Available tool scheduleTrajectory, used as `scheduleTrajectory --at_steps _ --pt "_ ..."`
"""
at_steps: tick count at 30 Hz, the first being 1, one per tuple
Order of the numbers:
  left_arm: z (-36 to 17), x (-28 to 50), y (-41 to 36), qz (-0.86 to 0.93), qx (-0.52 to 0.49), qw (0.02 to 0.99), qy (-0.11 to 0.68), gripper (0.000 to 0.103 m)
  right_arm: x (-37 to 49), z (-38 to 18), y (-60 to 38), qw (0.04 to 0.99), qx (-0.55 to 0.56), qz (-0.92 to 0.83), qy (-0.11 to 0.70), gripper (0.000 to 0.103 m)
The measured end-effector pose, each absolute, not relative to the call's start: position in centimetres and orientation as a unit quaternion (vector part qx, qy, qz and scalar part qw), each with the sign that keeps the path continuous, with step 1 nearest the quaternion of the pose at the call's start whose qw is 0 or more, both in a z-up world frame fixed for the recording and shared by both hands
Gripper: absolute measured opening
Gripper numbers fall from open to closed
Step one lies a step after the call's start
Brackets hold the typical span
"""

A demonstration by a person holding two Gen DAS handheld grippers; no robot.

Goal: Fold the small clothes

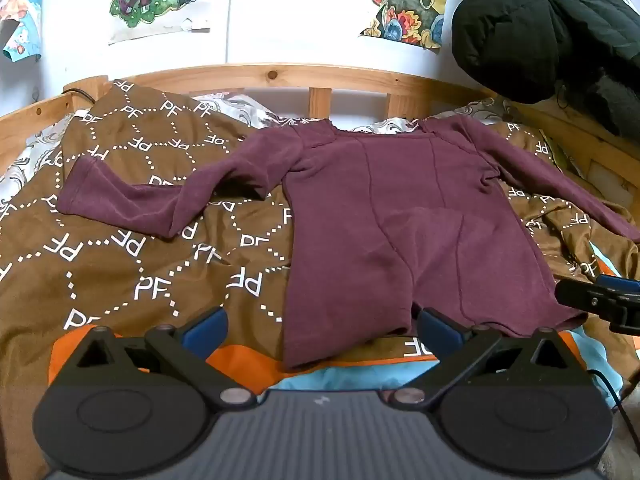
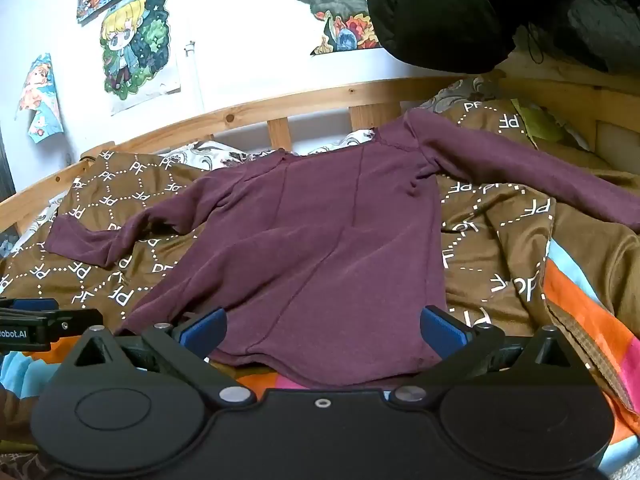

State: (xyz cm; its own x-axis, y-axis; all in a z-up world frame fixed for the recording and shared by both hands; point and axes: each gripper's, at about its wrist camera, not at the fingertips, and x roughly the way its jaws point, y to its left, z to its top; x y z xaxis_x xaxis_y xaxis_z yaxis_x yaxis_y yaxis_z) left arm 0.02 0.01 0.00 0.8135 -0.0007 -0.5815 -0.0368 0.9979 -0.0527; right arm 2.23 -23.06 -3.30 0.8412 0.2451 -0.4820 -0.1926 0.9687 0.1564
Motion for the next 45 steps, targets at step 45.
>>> scheduleTrajectory --at_steps 45 --pt "-0.27 0.03 0.03 0.009 -0.035 0.950 0.311 0.103 2.39 -3.42 -23.32 0.956 0.061 0.115 0.263 0.103"
